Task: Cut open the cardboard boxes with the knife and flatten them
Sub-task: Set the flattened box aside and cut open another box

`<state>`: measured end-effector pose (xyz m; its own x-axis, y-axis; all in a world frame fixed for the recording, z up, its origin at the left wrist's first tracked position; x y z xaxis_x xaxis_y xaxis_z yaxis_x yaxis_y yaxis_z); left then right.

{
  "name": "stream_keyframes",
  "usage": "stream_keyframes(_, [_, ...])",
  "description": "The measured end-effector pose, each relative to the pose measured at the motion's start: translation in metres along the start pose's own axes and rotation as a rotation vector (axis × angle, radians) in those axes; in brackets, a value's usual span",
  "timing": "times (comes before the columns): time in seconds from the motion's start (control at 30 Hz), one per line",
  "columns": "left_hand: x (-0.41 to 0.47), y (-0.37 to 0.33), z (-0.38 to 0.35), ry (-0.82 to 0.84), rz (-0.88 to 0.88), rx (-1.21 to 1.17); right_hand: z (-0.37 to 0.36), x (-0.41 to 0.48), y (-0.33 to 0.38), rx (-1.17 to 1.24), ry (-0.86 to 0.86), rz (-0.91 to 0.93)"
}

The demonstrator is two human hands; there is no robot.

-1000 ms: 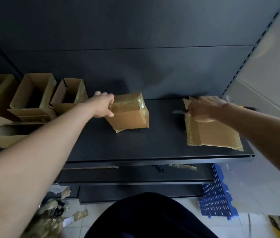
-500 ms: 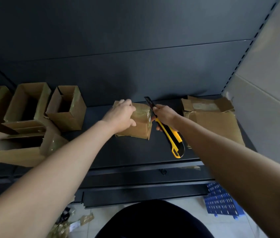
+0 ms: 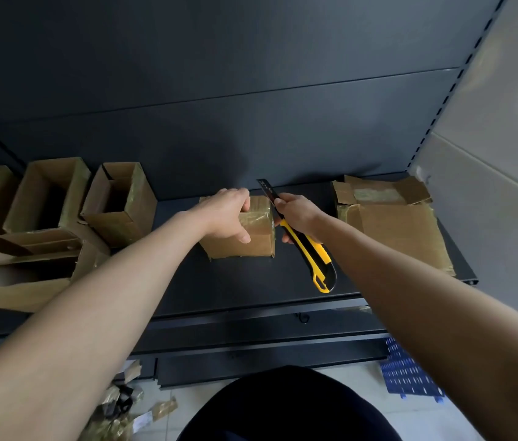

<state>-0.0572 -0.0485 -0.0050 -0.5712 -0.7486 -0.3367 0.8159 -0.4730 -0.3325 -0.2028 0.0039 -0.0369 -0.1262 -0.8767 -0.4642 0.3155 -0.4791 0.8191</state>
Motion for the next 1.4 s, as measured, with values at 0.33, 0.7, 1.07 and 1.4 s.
stream_keyframes(0.33, [0.007,-0.007,-0.001,0.062,0.050,-0.026,0.018,-0.003,-0.015,-0.202,0.015,0.064])
stream_keyframes(0.7, [0.012,0.005,0.008,0.159,0.006,-0.130,0.060,-0.018,-0.013,-0.653,0.097,0.060])
stream_keyframes(1.07, [0.010,0.005,0.002,0.147,0.003,-0.138,0.049,-0.007,0.017,-0.951,0.225,-0.012])
stream_keyframes(1.4, [0.012,0.010,-0.003,0.089,0.004,-0.144,0.042,-0.001,0.024,-1.049,0.356,0.014])
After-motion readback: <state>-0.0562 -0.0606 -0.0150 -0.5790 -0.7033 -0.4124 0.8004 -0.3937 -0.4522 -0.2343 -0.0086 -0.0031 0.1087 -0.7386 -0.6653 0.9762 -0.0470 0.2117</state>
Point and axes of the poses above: each hand's wrist, its own x-axis towards the middle knuckle, its own z-axis out of the back of the hand, y = z × x, the point moved 2 cm from there along x, towards the middle knuckle, and after that the axes turned 6 degrees about -x, right-handed, at the moved point
